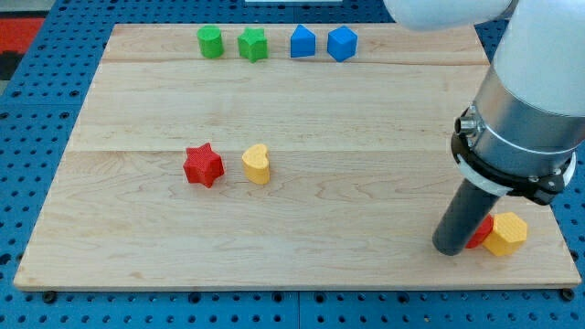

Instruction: Place the red star below to the yellow heart

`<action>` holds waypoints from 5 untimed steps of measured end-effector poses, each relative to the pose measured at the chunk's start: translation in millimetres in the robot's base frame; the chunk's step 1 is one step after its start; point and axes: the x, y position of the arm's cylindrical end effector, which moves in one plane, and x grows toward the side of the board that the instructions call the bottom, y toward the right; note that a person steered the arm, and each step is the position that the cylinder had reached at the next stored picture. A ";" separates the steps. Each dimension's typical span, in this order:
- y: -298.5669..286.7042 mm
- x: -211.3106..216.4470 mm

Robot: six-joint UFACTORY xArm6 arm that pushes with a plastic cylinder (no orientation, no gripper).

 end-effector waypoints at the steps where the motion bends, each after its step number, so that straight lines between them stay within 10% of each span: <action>1: -56.0 0.0; 5: -334.7 -38.9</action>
